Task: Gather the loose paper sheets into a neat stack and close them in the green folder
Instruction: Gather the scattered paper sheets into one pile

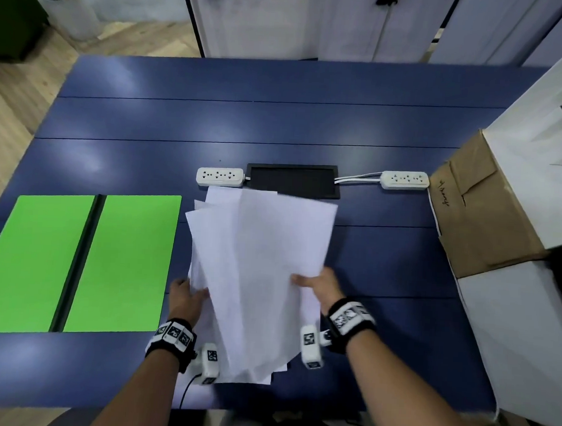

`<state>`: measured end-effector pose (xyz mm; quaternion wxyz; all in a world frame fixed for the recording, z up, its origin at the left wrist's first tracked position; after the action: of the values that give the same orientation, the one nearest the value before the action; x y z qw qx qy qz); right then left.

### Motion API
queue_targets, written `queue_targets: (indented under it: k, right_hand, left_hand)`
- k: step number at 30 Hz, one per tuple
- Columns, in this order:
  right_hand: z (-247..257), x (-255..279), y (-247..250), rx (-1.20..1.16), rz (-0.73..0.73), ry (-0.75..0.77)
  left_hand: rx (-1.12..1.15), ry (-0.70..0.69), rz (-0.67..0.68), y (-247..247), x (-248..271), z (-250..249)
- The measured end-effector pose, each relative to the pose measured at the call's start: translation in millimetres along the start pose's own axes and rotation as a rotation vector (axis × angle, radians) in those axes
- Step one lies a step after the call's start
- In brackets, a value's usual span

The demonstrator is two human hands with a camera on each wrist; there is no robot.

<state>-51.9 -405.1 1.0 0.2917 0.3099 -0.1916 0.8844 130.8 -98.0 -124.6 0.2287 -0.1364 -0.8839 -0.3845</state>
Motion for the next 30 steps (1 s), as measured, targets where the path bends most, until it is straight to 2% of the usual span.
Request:
queue_targets:
  k: [1, 4, 6, 10, 12, 16, 18, 21, 24, 26, 30]
  right_hand:
    - [-17.8, -9.4, -5.5, 0.094, -0.067, -0.071]
    - [-47.2, -20.7, -11.4, 0.509, -0.310, -0.229]
    - [-46.0, -17.2, -22.7, 0.607, -0.393, -0.239]
    - [-35.3, -14.5, -53.2, 0.689, -0.432, -0.174]
    - [-34.7, -16.4, -61.4, 0.603, -0.419, -0.187]
    - [-35.9, -24.5, -61.0, 0.424, -0.370, -0.230]
    - [-37.0, -28.3, -54.8, 0.412, -0.322, -0.247]
    - [-42.5, -33.1, -46.3, 0.514, -0.240, -0.257]
    - [-51.4, -39.3, -41.4, 0.668, -0.198, -0.187]
    - [-45.0, -33.3, -43.0, 0.744, -0.177, -0.073]
    - [-44.2, -25.1, -45.2, 0.732, -0.092, 0.032]
  left_hand:
    - [0.001, 0.003, 0.032, -1.8, -5.1, -2.2]
    - [-0.011, 0.051, 0.080, 19.4, 21.7, -43.3]
    - [0.050, 0.040, 0.124, 24.2, 29.8, -54.0]
    - [0.160, 0.046, 0.133, 21.3, 36.6, -51.8]
    - [0.190, 0.037, 0.141, 19.1, 41.6, -56.3]
    - [0.197, 0.053, 0.063, 20.1, 48.3, -59.6]
    - [0.225, 0.093, 0.044, 19.6, 47.0, -55.3]
    - [0.262, 0.119, 0.096, 16.6, 51.9, -53.2]
    - [0.332, 0.095, 0.165, 11.3, 62.6, -54.0]
    - [0.367, 0.126, 0.202, 8.0, 65.5, -48.2]
    - [0.421, 0.204, 0.217, 2.1, 68.3, -39.7]
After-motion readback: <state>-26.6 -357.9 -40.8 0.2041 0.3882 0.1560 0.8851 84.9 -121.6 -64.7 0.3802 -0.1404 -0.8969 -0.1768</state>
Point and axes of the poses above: each hand's wrist, its own x-axis away from the middle knuckle, its own y-axis out of the back of the hand, z = x × y, the point moved 4 cm from there along -x, towards the middle knuckle, and after that the axes turned 3 degrees about z, right-handed, at the moved point
